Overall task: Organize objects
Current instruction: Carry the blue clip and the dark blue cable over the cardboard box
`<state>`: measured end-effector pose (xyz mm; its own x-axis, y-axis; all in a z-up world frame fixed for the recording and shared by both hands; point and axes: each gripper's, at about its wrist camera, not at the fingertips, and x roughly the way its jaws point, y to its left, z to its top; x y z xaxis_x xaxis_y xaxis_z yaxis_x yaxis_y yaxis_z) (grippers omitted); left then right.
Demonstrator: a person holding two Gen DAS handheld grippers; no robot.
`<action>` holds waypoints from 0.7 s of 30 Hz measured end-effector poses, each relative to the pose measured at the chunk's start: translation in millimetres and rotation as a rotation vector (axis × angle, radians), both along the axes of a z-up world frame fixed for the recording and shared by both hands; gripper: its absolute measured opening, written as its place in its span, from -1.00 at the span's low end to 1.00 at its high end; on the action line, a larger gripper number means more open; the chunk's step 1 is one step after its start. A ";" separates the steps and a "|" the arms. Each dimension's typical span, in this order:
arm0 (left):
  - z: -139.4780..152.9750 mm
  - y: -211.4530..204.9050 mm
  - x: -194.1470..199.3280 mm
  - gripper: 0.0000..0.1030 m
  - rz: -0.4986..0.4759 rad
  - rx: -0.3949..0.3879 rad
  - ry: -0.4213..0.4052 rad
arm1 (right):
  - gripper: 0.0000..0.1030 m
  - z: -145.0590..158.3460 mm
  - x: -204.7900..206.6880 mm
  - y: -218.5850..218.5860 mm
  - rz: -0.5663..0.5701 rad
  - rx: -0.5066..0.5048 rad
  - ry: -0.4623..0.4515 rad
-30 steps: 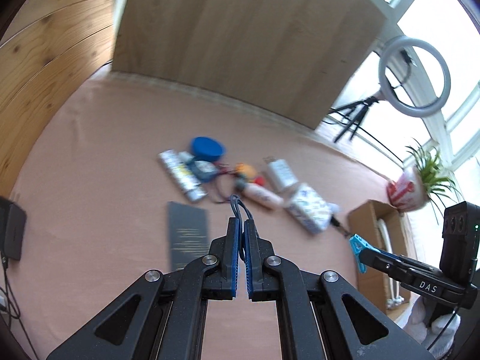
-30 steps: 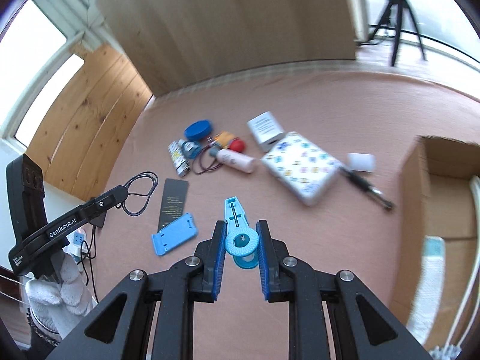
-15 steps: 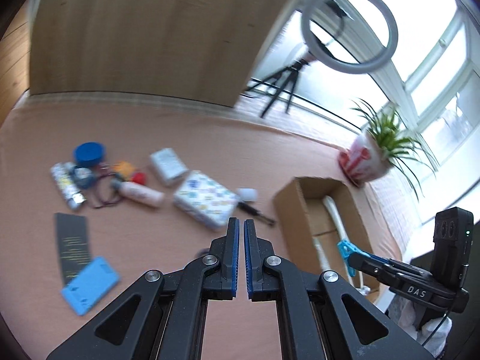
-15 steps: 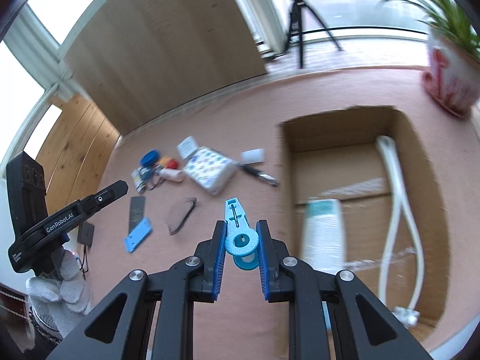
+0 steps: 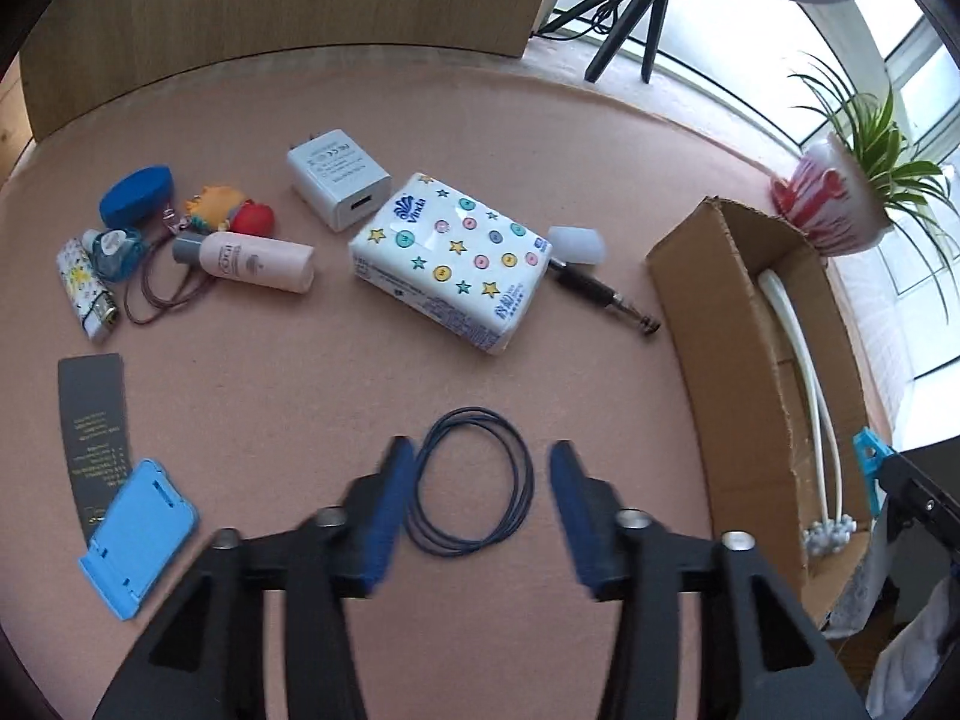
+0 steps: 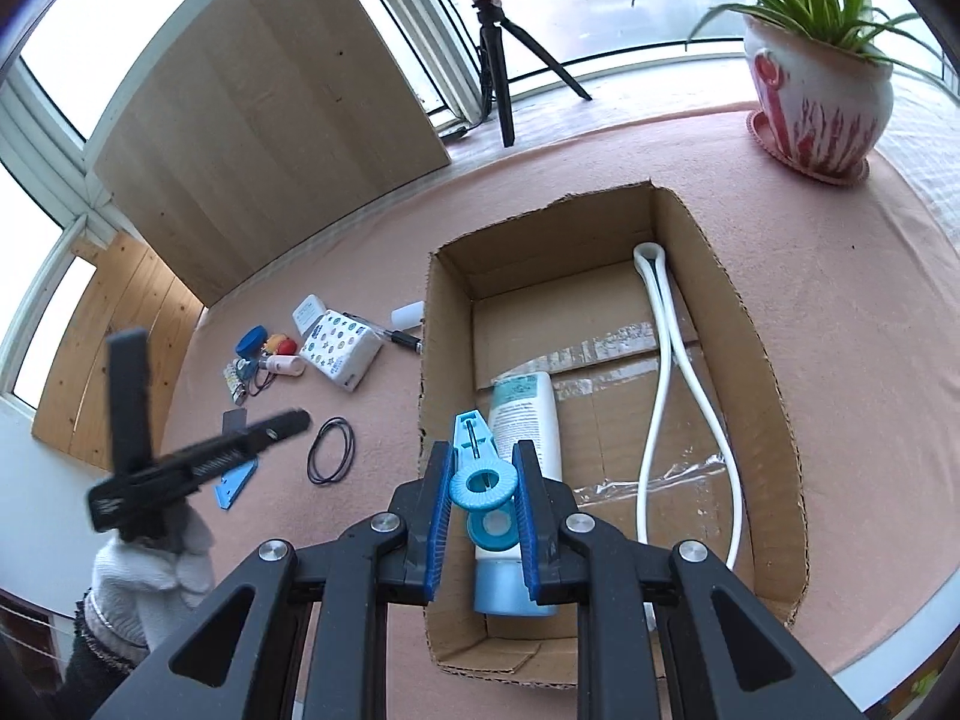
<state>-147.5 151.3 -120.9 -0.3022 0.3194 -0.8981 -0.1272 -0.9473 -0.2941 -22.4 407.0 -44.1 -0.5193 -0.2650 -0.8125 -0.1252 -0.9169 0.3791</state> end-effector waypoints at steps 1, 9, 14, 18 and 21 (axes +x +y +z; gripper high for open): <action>0.5 2.3 0.3 0.13 -0.003 0.005 0.001 | -0.65 -1.0 0.7 -0.2 0.002 0.000 -0.001; -15.2 20.1 2.0 0.22 -0.028 -0.108 -0.003 | -0.65 -6.7 3.4 -2.5 0.011 -0.002 -0.009; -16.7 21.0 9.6 -0.55 -0.014 -0.155 0.061 | -0.65 -4.8 6.1 2.1 -0.003 0.005 -0.003; -17.5 10.6 11.7 -0.92 0.005 -0.118 0.058 | -0.65 -6.2 7.4 7.3 -0.018 0.000 -0.006; -16.1 7.5 14.6 -0.92 0.011 -0.103 0.055 | -0.65 -7.5 8.2 9.2 -0.025 0.000 -0.007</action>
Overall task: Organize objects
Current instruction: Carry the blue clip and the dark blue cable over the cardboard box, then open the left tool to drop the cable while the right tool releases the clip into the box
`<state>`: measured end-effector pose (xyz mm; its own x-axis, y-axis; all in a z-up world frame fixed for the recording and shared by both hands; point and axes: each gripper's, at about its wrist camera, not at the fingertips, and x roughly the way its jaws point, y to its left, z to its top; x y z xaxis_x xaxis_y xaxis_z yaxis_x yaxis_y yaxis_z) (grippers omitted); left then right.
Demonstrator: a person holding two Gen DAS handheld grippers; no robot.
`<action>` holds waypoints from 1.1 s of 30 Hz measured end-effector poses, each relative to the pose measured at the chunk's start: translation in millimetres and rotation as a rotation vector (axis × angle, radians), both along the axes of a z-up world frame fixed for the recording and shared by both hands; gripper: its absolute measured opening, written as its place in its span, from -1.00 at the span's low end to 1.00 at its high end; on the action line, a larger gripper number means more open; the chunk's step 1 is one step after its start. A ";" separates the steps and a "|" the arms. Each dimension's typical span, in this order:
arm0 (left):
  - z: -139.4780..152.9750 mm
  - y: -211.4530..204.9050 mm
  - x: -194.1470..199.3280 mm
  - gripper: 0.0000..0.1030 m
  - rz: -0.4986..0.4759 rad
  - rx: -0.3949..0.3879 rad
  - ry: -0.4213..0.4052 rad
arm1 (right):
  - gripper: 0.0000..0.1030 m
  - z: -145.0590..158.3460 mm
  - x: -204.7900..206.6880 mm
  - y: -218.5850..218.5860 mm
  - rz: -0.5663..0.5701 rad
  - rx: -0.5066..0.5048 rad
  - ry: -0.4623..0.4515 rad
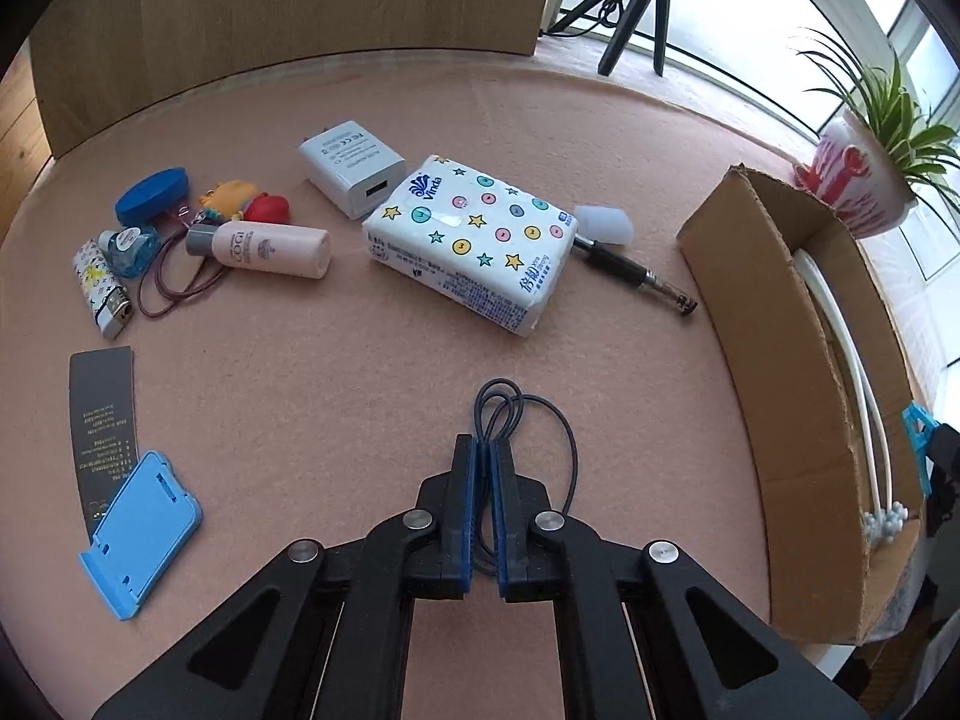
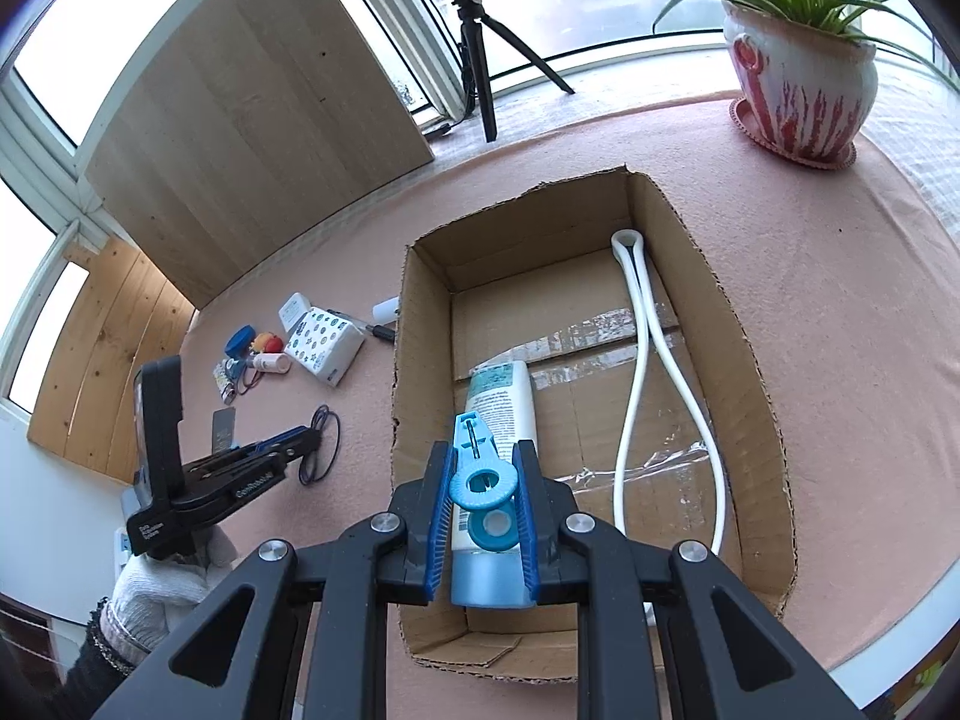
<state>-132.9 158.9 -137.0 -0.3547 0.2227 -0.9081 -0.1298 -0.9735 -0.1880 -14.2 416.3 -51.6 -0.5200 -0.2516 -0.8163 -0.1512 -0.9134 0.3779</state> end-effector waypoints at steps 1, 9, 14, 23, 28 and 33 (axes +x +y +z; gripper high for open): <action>1.8 -1.1 1.6 -0.92 0.004 0.010 0.000 | -0.65 0.2 -0.3 0.4 -0.001 0.001 0.000; 51.9 0.8 6.2 -0.92 -0.012 0.114 0.075 | -0.65 3.2 0.1 7.0 -0.012 0.009 0.008; 89.4 18.7 0.5 -0.92 -0.048 0.200 0.130 | -0.65 4.1 -3.8 15.4 -0.024 0.010 0.011; 100.9 88.5 -33.6 -0.92 -0.122 0.225 0.137 | -0.65 -3.9 -15.9 19.4 -0.017 0.015 -0.003; 92.6 118.8 -46.1 -0.92 -0.150 0.196 0.133 | -0.65 -4.7 -28.0 21.7 -0.010 0.033 -0.002; 83.2 139.0 -57.3 -0.92 -0.161 0.168 0.130 | -0.65 -8.4 -38.1 23.8 -0.003 0.045 -0.008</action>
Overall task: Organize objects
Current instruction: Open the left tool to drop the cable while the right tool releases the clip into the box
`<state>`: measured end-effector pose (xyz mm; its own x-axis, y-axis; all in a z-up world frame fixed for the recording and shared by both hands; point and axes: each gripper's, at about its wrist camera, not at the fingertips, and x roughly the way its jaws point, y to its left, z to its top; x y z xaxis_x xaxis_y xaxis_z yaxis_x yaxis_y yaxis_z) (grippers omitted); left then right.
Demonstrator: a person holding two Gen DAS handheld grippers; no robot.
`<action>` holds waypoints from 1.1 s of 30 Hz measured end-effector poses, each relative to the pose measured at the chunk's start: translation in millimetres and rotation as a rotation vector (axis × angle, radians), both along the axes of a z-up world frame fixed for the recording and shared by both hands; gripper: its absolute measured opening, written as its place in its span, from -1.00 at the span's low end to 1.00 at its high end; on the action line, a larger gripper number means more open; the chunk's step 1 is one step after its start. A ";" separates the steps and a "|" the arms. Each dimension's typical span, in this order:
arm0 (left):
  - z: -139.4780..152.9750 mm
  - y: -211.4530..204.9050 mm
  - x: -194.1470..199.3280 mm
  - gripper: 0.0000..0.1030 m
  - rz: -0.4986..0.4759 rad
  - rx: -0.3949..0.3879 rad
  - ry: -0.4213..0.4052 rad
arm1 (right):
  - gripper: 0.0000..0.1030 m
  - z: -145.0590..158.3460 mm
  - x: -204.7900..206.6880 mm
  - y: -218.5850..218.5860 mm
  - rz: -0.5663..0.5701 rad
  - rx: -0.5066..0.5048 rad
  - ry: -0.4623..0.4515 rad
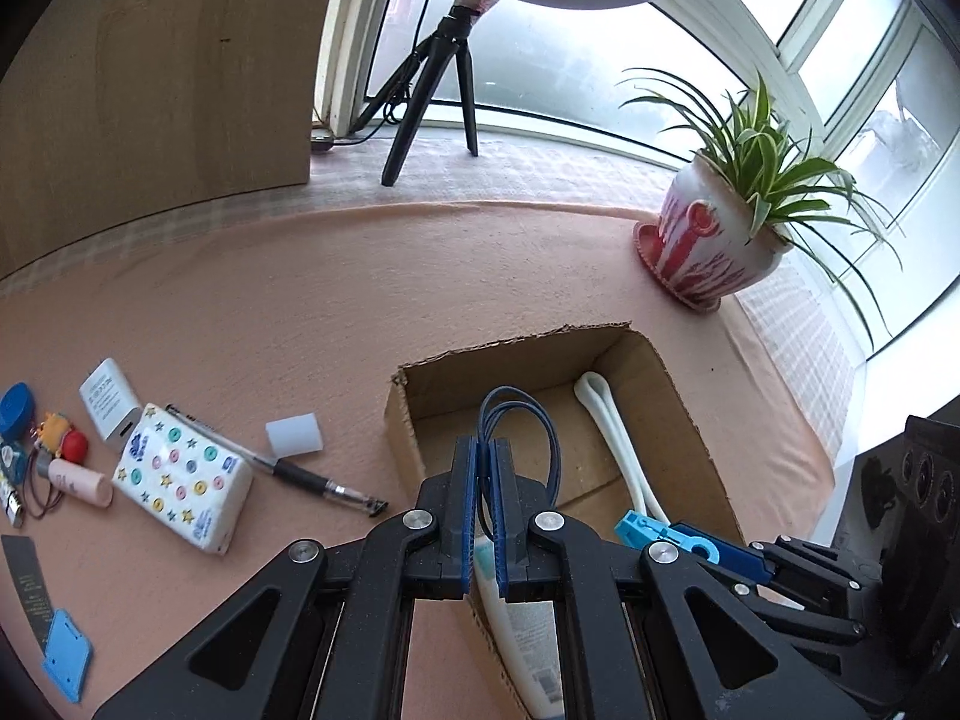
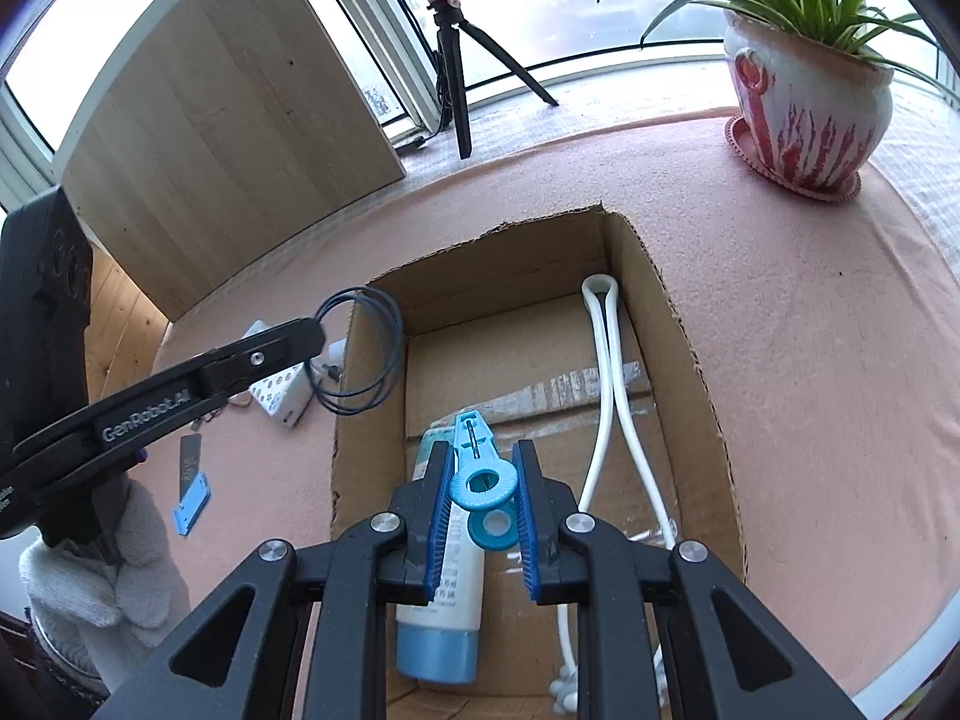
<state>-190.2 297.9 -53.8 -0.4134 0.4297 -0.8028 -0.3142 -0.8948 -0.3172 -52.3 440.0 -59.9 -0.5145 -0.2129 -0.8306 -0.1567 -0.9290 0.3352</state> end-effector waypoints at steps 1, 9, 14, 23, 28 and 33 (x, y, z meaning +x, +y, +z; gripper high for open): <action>-0.9 2.8 -1.2 -0.92 0.000 -0.008 0.004 | -0.65 -1.1 -2.0 0.2 0.001 0.002 -0.002; -15.5 13.2 -15.5 -0.10 -0.004 -0.019 -0.048 | -0.64 -7.4 -16.5 0.9 0.003 0.030 -0.002; -8.8 9.7 -9.7 -0.10 0.010 -0.034 -0.004 | -0.12 -7.5 -16.9 1.1 -0.002 0.020 -0.001; -0.5 -19.0 3.4 -0.10 0.048 -0.008 -0.005 | -0.10 -3.5 -6.8 1.3 -0.030 -0.009 0.001; -3.1 -50.4 14.1 -0.06 0.086 -0.007 -0.022 | -0.08 0.7 -5.3 -2.9 -0.030 -0.018 0.006; -9.5 -90.2 23.8 -0.06 0.134 -0.024 -0.039 | -0.07 4.7 -5.8 -16.1 -0.006 -0.028 0.011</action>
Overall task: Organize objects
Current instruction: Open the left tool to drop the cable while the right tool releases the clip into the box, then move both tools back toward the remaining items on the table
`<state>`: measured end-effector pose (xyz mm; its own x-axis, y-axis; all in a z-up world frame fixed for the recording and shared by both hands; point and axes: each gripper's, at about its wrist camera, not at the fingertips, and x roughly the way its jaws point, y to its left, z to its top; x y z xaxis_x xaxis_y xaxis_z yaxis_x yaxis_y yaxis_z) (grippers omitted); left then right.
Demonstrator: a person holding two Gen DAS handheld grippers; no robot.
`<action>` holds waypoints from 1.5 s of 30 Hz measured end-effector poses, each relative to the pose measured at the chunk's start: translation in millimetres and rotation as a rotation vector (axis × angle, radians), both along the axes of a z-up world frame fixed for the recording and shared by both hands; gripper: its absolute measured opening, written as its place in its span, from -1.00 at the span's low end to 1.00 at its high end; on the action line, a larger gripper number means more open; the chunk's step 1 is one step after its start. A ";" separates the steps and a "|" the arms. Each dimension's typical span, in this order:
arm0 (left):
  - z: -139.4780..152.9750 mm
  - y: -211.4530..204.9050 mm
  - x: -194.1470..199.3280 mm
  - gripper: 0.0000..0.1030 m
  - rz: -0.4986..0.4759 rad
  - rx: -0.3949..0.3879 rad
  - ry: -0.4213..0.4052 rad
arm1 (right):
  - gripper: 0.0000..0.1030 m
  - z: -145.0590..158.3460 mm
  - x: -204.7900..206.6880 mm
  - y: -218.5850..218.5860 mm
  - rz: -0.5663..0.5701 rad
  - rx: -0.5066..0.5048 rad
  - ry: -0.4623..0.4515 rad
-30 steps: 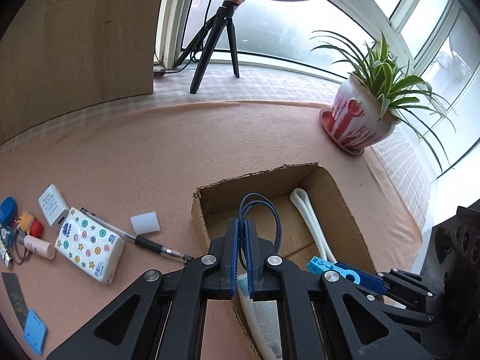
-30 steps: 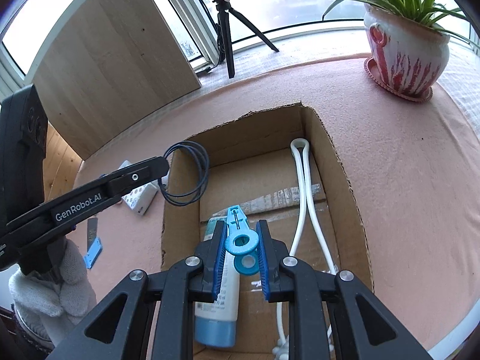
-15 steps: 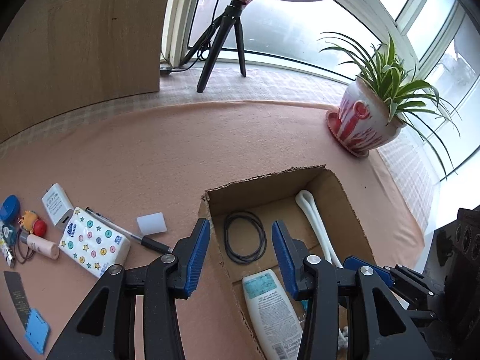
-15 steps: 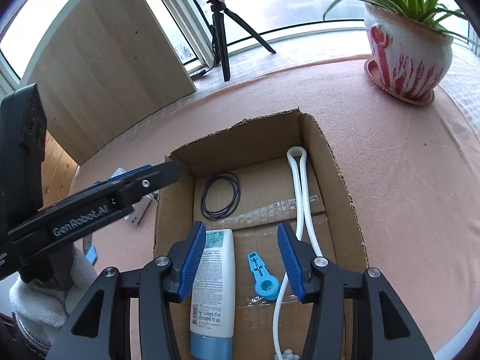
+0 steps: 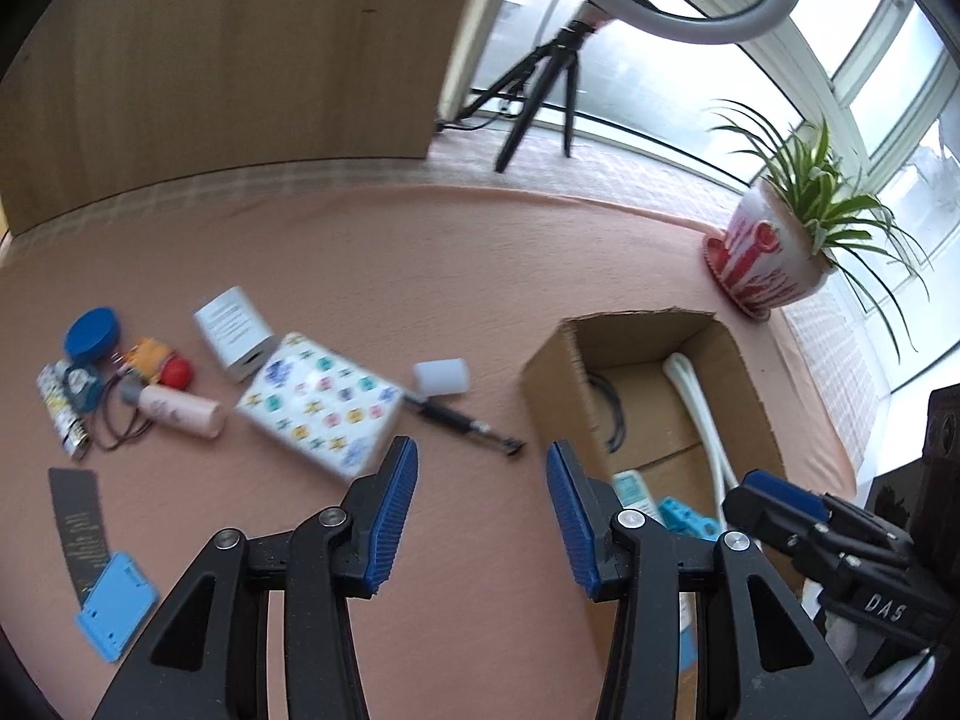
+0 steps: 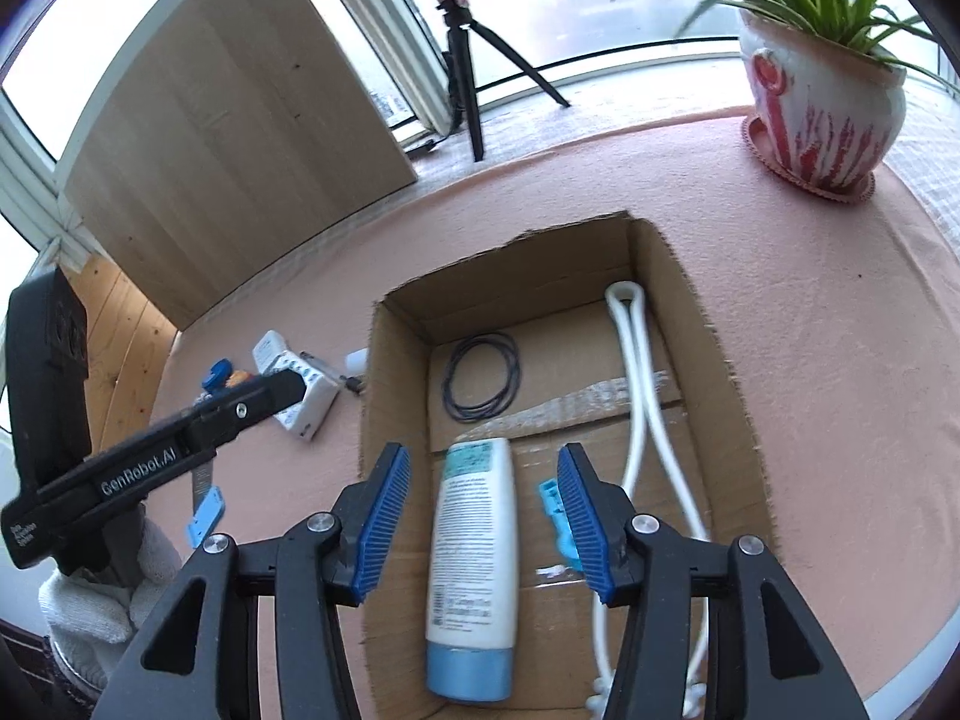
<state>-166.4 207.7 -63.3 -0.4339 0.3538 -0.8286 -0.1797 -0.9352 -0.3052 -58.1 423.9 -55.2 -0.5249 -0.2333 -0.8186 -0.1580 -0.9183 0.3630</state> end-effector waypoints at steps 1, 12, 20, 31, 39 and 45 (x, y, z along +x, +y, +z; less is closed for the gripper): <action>-1.3 -8.3 1.4 -0.06 0.013 -0.003 -0.003 | -0.07 0.8 -1.0 -3.6 0.010 -0.003 0.001; -19.5 -122.6 24.2 -0.05 0.178 -0.062 -0.052 | -0.07 5.5 -23.2 -61.7 0.131 -0.018 -0.007; -29.8 -201.2 35.7 -0.05 0.304 -0.071 -0.083 | -0.07 1.6 -41.9 -107.3 0.215 -0.038 -0.029; -32.6 -251.3 -18.2 -0.05 0.370 -0.061 -0.085 | -0.07 -7.1 -85.4 -155.0 0.273 -0.074 -0.062; -43.7 -270.3 -87.6 -0.05 0.419 -0.047 -0.100 | -0.07 -15.2 -142.0 -209.1 0.385 -0.071 -0.104; -68.3 -276.8 -121.5 -0.10 0.436 0.016 -0.148 | -0.20 -34.5 -186.5 -256.9 0.458 -0.023 -0.141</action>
